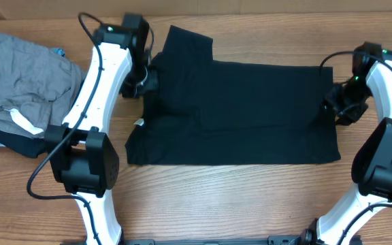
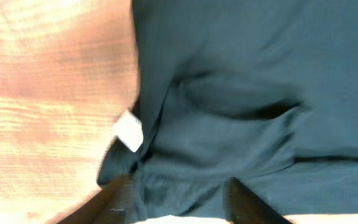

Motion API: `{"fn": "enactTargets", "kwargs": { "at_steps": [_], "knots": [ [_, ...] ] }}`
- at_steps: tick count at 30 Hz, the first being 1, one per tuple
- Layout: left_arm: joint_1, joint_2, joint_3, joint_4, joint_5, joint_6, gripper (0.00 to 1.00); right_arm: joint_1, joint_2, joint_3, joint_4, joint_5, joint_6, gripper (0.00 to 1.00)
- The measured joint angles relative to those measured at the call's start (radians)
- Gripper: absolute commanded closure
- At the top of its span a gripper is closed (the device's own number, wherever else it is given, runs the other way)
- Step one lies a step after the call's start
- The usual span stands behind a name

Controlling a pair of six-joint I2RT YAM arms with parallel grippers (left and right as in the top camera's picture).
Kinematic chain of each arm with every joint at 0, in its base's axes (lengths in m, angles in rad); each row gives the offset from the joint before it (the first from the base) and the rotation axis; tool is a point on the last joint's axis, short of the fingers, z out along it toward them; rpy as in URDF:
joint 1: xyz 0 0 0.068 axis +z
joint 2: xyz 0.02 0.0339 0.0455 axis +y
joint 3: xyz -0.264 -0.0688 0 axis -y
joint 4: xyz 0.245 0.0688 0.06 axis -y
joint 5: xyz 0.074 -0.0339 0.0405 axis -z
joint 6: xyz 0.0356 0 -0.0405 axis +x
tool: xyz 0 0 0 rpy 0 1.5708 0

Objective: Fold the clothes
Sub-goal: 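Move both grippers to the shirt's top corners and grasp them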

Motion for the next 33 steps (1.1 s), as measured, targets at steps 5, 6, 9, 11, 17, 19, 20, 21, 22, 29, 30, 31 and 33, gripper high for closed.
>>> {"fn": "enactTargets", "kwargs": {
  "at_steps": [5, 6, 9, 11, 17, 19, 20, 21, 22, 29, 30, 31, 33],
  "knots": [
    [0.000, -0.002, 0.117, 0.262, 0.000, 0.122, 0.07, 0.000, 0.000, 0.071, 0.191, -0.022, -0.129, 0.00],
    [0.000, -0.002, 0.117, 0.316, 0.000, 0.145, 0.09, 0.000, 0.000, 0.071, 0.234, -0.024, -0.155, 0.00],
    [0.000, 0.011, 0.119, 0.453, 0.001, 0.174, 0.11, 0.000, 0.000, 0.071, 0.332, -0.025, -0.204, 0.00],
    [0.000, 0.055, 0.124, 0.560, 0.018, 0.196, 0.10, 0.000, 0.000, 0.070, 0.389, -0.025, -0.239, 0.00],
    [0.000, 0.275, 0.125, 0.827, 0.057, 0.230, 0.08, 0.000, 0.000, 0.068, 0.452, -0.025, -0.275, 0.00],
    [0.000, 0.350, 0.124, 0.921, 0.066, 0.238, 0.10, 0.000, 0.000, 0.068, 0.452, -0.025, -0.279, 0.00],
    [0.000, 0.379, 0.124, 0.962, 0.068, 0.241, 0.11, 0.000, 0.000, 0.068, 0.452, -0.025, -0.280, 0.00],
    [0.000, 0.407, 0.123, 1.008, 0.072, 0.241, 0.12, 0.000, 0.000, 0.068, 0.452, -0.025, -0.282, 0.00],
    [0.000, 0.427, 0.122, 1.039, 0.072, 0.242, 0.12, 0.000, 0.000, 0.068, 0.452, -0.025, -0.283, 0.00],
    [0.000, 0.472, 0.121, 1.239, 0.075, 0.239, 0.15, 0.000, 0.000, 0.068, 0.452, -0.025, -0.286, 0.00],
    [0.000, 0.476, 0.121, 1.246, 0.075, 0.239, 0.15, 0.000, 0.000, 0.068, 0.452, -0.025, -0.286, 0.00],
    [0.000, 0.479, 0.121, 1.250, 0.074, 0.239, 0.15, 0.000, 0.000, 0.068, 0.451, -0.026, -0.286, 0.00],
    [-0.005, 0.500, 0.121, 1.251, 0.064, 0.239, 0.16, 0.000, 0.000, 0.068, 0.452, -0.026, -0.286, 0.00]
  ]
}}
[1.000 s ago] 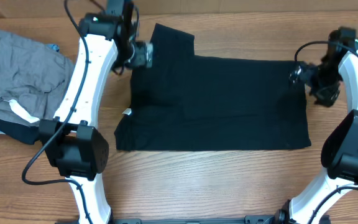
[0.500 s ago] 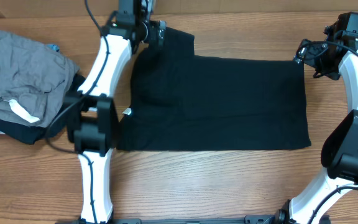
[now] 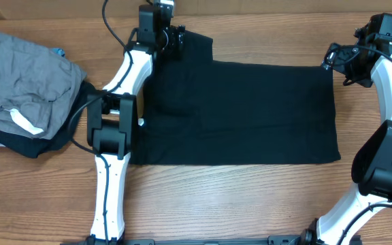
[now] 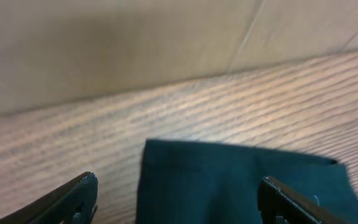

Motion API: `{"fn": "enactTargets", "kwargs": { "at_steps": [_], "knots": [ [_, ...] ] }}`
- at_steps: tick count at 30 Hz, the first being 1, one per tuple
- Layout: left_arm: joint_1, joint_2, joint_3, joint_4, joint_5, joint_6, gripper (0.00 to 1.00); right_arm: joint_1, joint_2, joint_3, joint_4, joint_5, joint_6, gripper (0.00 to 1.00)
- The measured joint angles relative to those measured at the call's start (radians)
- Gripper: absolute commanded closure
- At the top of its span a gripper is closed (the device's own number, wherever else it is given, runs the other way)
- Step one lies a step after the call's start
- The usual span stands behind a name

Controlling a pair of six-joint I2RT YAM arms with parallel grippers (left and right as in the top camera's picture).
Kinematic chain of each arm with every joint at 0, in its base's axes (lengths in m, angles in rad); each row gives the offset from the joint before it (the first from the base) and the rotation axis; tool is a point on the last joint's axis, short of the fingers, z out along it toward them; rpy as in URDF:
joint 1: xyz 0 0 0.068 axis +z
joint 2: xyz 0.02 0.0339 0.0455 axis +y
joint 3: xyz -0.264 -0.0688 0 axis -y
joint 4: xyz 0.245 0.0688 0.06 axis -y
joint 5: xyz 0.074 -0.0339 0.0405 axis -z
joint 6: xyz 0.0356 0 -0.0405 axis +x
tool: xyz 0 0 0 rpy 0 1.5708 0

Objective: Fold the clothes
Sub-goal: 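Move both grippers to the shirt's top corners and grasp them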

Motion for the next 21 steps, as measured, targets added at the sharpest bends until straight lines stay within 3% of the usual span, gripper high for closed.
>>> {"fn": "enactTargets", "kwargs": {
  "at_steps": [17, 21],
  "knots": [
    [-0.013, 0.043, 0.000, -0.027, -0.062, 0.031, 0.21, 0.000, 0.000, 0.000, 0.000, 0.000, 0.000, 0.00],
    [-0.013, 0.051, 0.001, -0.027, -0.069, 0.054, 0.33, 0.000, 0.000, 0.000, 0.000, 0.000, 0.000, 0.00]
  ]
}}
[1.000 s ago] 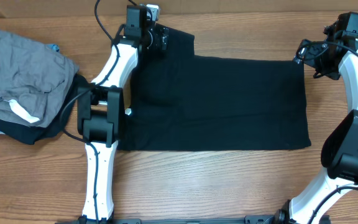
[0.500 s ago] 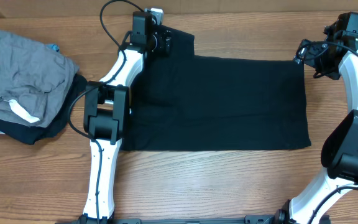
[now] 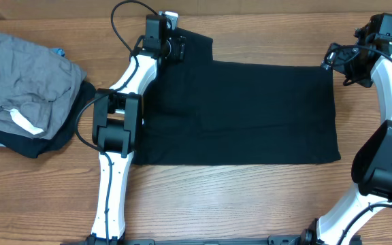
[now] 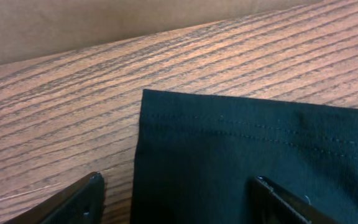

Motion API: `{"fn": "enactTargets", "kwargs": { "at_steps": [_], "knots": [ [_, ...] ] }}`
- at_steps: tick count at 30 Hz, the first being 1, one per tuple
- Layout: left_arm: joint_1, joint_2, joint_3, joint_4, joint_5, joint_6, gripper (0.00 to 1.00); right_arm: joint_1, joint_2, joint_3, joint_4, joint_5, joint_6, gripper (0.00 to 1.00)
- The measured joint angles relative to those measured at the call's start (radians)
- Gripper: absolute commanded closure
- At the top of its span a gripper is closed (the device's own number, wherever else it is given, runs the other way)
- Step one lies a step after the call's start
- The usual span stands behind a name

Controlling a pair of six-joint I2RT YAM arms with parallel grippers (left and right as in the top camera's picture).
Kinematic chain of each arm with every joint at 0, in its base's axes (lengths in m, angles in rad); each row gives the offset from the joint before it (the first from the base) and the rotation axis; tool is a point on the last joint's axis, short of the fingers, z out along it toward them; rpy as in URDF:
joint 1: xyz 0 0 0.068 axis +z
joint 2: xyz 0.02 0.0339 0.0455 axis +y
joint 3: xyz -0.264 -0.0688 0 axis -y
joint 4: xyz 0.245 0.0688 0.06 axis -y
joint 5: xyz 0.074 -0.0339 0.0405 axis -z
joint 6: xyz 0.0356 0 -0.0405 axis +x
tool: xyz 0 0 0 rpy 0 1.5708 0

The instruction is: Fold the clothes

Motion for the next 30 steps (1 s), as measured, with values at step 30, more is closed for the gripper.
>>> {"fn": "enactTargets", "kwargs": {
  "at_steps": [30],
  "knots": [
    [-0.006, 0.027, 0.299, -0.391, 0.010, 0.088, 0.41, 0.000, 0.000, 0.000, 0.000, 0.000, 0.000, 0.00]
  ]
}}
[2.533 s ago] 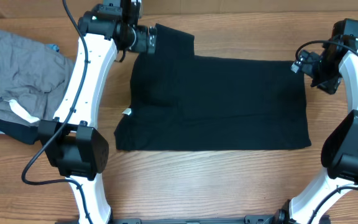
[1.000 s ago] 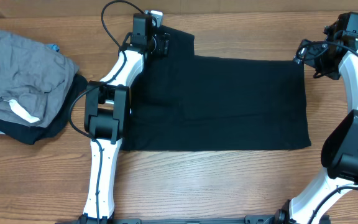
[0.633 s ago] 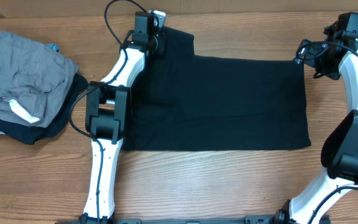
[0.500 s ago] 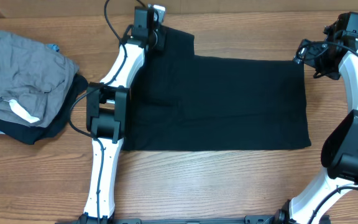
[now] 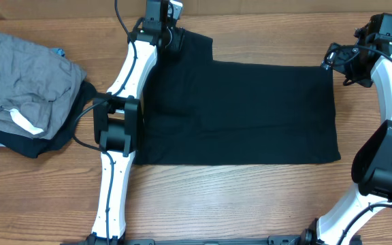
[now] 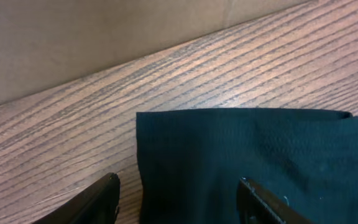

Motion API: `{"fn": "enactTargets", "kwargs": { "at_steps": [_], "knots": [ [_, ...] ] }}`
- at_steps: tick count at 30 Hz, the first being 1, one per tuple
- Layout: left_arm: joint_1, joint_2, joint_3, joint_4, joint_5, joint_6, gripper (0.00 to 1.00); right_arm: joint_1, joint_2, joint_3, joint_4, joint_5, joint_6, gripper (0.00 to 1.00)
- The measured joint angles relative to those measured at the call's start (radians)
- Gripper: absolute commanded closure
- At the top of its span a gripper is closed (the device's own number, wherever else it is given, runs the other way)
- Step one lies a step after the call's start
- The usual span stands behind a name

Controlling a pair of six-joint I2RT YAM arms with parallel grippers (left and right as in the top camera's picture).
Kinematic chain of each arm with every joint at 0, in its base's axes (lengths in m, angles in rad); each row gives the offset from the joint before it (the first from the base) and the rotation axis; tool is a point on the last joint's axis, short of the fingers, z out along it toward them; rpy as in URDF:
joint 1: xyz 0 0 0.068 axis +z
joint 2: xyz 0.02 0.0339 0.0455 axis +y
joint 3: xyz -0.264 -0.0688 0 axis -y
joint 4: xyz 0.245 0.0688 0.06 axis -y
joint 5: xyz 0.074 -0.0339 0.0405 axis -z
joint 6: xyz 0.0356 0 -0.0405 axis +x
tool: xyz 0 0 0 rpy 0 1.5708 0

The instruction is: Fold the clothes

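A black T-shirt lies spread flat on the wooden table, with one sleeve sticking out towards the far edge. My left gripper is at that sleeve's left far corner. In the left wrist view it is open, and the sleeve end lies between and ahead of the dark fingers. My right gripper is at the shirt's far right corner. Whether it holds the cloth cannot be made out.
A pile of clothes, grey garment on top of darker ones, sits at the left end of the table. A brown wall runs just behind the table's far edge, close to the left gripper.
My left gripper has drawn back a little from the sleeve, so more of the sleeve end now shows in the wrist view. Its jaws are still open. The right arm and shirt have not moved.
First my left gripper was at the shirt's left side by the white label and the right one at the middle of the right edge. Then the left was open at the far sleeve and the right at the far right corner. The left came close to the hem, and now sits slightly back.
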Motion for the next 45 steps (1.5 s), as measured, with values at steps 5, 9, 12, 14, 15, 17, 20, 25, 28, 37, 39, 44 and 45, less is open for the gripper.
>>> {"fn": "enactTargets", "kwargs": {
  "at_steps": [5, 9, 12, 14, 15, 17, 20, 25, 28, 37, 39, 44, 45],
  "knots": [
    [0.000, 0.008, 0.151, -0.284, 0.006, -0.061, 0.49, 0.000, 0.000, 0.000, 0.000, 0.000, 0.000, 0.00],
    [-0.010, 0.009, 0.363, -0.477, 0.010, -0.106, 0.53, 0.000, 0.000, 0.000, -0.001, 0.000, 0.000, 0.00],
    [-0.057, 0.009, 0.426, -0.528, -0.014, -0.117, 0.54, 0.000, 0.000, 0.000, 0.000, 0.000, 0.001, 0.00],
    [-0.094, 0.009, 0.423, -0.520, -0.047, -0.117, 0.53, 0.000, 0.000, 0.000, 0.000, 0.000, 0.000, 0.00],
    [-0.118, 0.009, 0.420, -0.506, -0.066, -0.117, 0.53, 0.000, 0.000, 0.000, 0.000, 0.000, 0.000, 0.00],
    [-0.140, 0.010, 0.420, -0.489, -0.077, -0.120, 0.52, 0.000, 0.000, 0.000, 0.000, 0.000, 0.000, 0.00],
    [-0.145, 0.029, 0.420, -0.439, -0.082, -0.133, 0.51, 0.000, 0.000, 0.000, 0.000, 0.000, 0.000, 0.00],
    [-0.128, 0.136, 0.419, -0.343, -0.081, -0.175, 0.51, 0.000, 0.000, 0.000, 0.000, 0.000, 0.000, 0.00],
    [-0.126, 0.185, 0.418, -0.299, -0.080, -0.192, 0.51, 0.000, 0.000, 0.000, 0.000, 0.000, 0.000, 0.00],
    [-0.126, 0.230, 0.416, -0.241, -0.069, -0.244, 0.51, 0.000, 0.000, 0.000, 0.000, 0.000, 0.000, 0.00],
    [-0.126, 0.241, 0.416, -0.226, -0.071, -0.251, 0.51, 0.000, 0.000, 0.000, 0.000, 0.000, 0.000, 0.00],
    [-0.126, 0.259, 0.411, -0.204, -0.074, -0.263, 0.52, 0.000, 0.000, 0.000, 0.000, 0.000, 0.000, 0.00],
    [-0.126, 0.259, 0.411, -0.203, -0.074, -0.263, 0.53, 0.000, 0.000, 0.000, 0.000, 0.000, 0.000, 0.00]
  ]
}}
